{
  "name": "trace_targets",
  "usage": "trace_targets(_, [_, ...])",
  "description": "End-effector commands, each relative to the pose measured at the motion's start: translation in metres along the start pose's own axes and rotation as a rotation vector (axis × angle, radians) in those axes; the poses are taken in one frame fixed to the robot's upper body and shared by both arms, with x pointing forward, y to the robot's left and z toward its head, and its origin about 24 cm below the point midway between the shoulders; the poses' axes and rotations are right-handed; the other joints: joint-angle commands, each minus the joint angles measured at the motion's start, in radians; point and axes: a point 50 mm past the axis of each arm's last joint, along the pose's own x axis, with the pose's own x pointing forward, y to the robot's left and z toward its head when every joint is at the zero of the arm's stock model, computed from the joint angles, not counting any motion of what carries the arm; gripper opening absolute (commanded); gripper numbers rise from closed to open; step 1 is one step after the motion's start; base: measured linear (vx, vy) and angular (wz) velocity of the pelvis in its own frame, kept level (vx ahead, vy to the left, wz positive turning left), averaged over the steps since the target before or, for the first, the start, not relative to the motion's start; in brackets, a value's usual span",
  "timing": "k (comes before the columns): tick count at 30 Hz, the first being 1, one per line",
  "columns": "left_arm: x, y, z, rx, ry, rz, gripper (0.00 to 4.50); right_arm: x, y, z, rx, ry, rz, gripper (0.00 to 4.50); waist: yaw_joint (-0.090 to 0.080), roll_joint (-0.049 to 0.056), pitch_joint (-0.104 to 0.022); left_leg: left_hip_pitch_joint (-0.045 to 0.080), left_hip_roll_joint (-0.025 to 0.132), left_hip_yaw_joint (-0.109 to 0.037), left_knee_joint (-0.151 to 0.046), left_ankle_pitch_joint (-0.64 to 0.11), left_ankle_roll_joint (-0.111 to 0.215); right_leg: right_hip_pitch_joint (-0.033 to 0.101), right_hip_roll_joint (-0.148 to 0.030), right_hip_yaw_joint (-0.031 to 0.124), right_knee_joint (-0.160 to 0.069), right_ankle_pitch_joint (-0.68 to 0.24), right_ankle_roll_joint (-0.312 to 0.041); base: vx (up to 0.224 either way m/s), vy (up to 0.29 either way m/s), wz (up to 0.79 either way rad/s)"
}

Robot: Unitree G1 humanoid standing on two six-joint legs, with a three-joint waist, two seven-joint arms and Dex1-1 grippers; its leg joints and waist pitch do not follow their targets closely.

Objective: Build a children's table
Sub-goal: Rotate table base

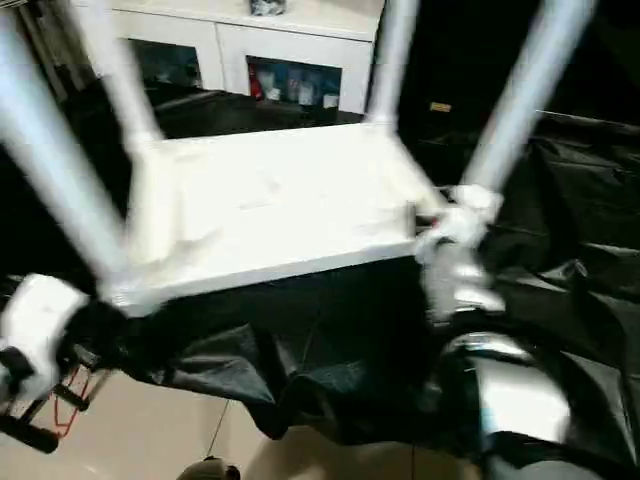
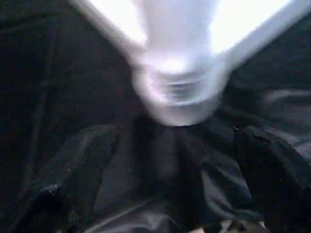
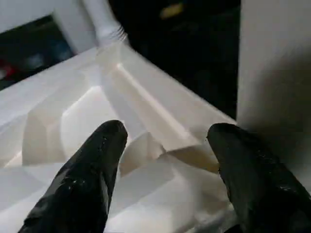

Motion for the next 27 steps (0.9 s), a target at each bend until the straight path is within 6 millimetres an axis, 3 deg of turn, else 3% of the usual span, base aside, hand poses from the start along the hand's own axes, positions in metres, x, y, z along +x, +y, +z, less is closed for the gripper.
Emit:
trace_targets(1, [0.001,-0.001,0.007,-0.028,-0.068,0.001,4.46,0.001,-0.002,0.008,-0.013,-0.021,0.03,3.19,-0.01,0.014,-0.067,0.018,0.009,0.0,-0.073,-0.304,-0.019,0.04,-0.03,0.029,-0.059,-0.154,-0.177,0.0,0.0,0.0])
trace_targets(3, [0.003,-0.001,0.011,-0.03,-0.109,0.006,4.46,0.001,0.001,0.006,-0.042,-0.011,0.083,3.19,-0.014,0.012,-0.067,0.016,0.008,0.001,-0.071,-0.305,-0.006,0.04,-0.03,0.029,-0.062,-0.153,-0.185,0.0,0.0,0.0])
trace_targets(5, [0.009,-0.005,0.031,-0.093,-0.299,-0.046,4.46,-0.004,0.014,-0.005,-0.152,0.025,0.27,3.19,-0.017,0.009,-0.065,0.011,0.007,0.001,-0.071,-0.303,0.002,0.044,-0.033,0.029,-0.066,-0.17,-0.194,0.0,0.0,0.0])
trace_targets(8, [0.012,-0.012,0.039,-0.144,-0.386,-0.114,4.46,-0.007,0.014,-0.01,-0.211,0.029,0.311,3.19,-0.022,0.006,-0.067,0.011,0.01,-0.001,-0.071,-0.287,0.006,0.047,-0.036,0.03,-0.063,-0.165,-0.21,0.0,0.0,0.0])
trace_targets(14, [0.021,-0.023,0.044,-0.167,-0.424,-0.204,4.46,-0.016,0.004,-0.016,-0.253,0.006,0.299,3.19,-0.026,0.01,-0.067,0.017,0.01,0.002,-0.069,-0.264,0.017,0.045,-0.03,0.031,-0.065,-0.149,-0.2,0.0,0.0,0.0])
trace_targets(15, [0.029,-0.023,0.042,-0.162,-0.411,-0.197,4.46,-0.022,-0.001,-0.022,-0.286,0.005,0.289,3.19,-0.026,0.017,-0.068,0.019,0.011,0.0,-0.07,-0.266,0.015,0.044,-0.029,0.031,-0.066,-0.149,-0.197,0.0,0.0,0.0])
trace_targets(16, [0.038,-0.019,0.04,-0.164,-0.388,-0.152,4.46,-0.026,-0.008,-0.026,-0.337,0.002,0.233,3.19,-0.024,0.017,-0.064,0.027,0.011,0.003,-0.071,-0.287,0.01,0.036,-0.025,0.032,-0.073,-0.171,-0.185,0.0,0.0,0.0])
trace_targets(20, [0.048,-0.011,0.04,-0.169,-0.371,-0.103,4.46,-0.032,-0.023,-0.03,-0.354,-0.007,0.093,3.19,-0.025,0.019,-0.069,0.02,0.009,-0.004,-0.075,-0.292,-0.022,0.048,-0.033,0.031,-0.068,-0.187,-0.165,0.0,0.0,0.0])
trace_targets(23, [0.05,-0.012,0.046,-0.203,-0.413,-0.125,4.46,-0.034,-0.028,-0.035,-0.318,0.026,0.05,3.19,-0.034,0.018,-0.069,0.022,0.008,-0.004,-0.075,-0.308,-0.021,0.047,-0.031,0.03,-0.069,-0.174,-0.168,0.0,0.0,0.0])
trace_targets(24, [0.05,-0.014,0.051,-0.22,-0.449,-0.166,4.46,-0.034,-0.029,-0.039,-0.338,0.058,0.05,3.19,-0.036,0.011,-0.068,0.019,0.007,-0.003,-0.075,-0.302,-0.018,0.049,-0.031,0.03,-0.068,-0.171,-0.17,0.0,0.0,0.0])
trace_targets(27, [0.045,-0.027,0.062,-0.28,-0.528,-0.359,4.46,-0.033,-0.021,-0.044,-0.38,0.098,0.069,3.19,-0.038,0.01,-0.069,0.019,0.006,0.0,-0.072,-0.28,-0.009,0.046,-0.033,0.031,-0.065,-0.168,-0.188,0.0,0.0,0.0])
